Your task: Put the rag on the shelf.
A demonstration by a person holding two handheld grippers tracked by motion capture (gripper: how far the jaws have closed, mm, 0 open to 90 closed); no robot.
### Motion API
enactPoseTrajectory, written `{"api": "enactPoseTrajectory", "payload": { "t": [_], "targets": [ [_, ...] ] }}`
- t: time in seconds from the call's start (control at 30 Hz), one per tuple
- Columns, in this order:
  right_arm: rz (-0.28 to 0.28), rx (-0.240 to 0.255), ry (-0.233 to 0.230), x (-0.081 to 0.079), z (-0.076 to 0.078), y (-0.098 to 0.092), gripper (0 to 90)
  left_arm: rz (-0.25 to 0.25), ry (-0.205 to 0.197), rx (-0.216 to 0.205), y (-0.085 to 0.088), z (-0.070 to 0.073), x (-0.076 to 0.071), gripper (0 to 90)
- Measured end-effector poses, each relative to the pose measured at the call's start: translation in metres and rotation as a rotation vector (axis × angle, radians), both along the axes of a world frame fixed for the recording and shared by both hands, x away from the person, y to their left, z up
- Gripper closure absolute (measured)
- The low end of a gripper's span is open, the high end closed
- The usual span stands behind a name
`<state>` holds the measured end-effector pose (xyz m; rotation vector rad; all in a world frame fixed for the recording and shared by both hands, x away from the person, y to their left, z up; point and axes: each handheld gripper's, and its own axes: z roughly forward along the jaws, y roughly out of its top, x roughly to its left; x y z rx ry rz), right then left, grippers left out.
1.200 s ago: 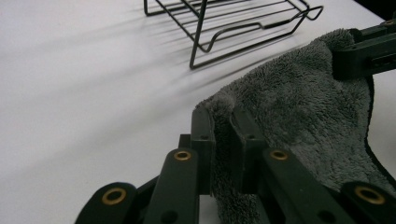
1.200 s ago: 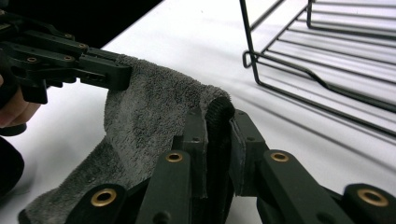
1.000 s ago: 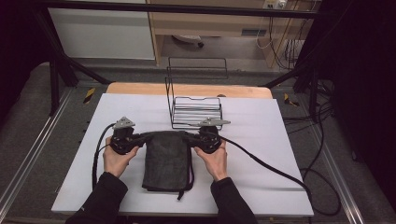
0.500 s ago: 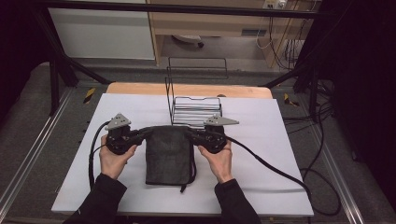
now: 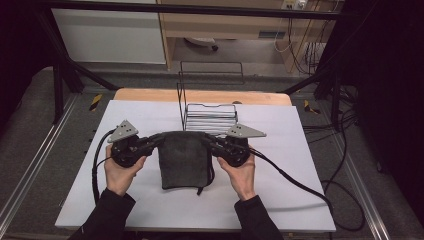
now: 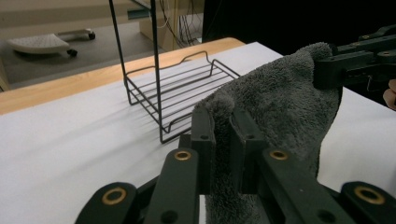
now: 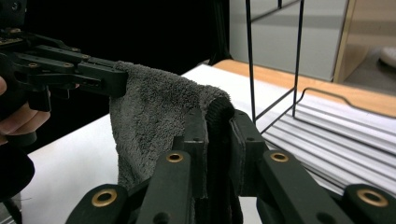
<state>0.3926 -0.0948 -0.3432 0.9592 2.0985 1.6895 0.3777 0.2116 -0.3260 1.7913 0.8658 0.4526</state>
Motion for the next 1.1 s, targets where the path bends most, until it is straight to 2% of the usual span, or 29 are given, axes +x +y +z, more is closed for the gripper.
{"api": "enactPoseTrajectory", "payload": {
  "t": [0.53, 1.1],
  "targets": [
    [-0.014, 0.047, -0.14, -0.018, 0.031, -0.016, 79.8, -0.01, -0.101, -0.053, -0.012, 0.025, -0.008, 80.8],
    [-0.087, 0.108, -0.29, -0.027, 0.064, -0.029, 80.2, 0.011, -0.242, -0.149, -0.033, 0.059, -0.007, 80.9]
  ]
}}
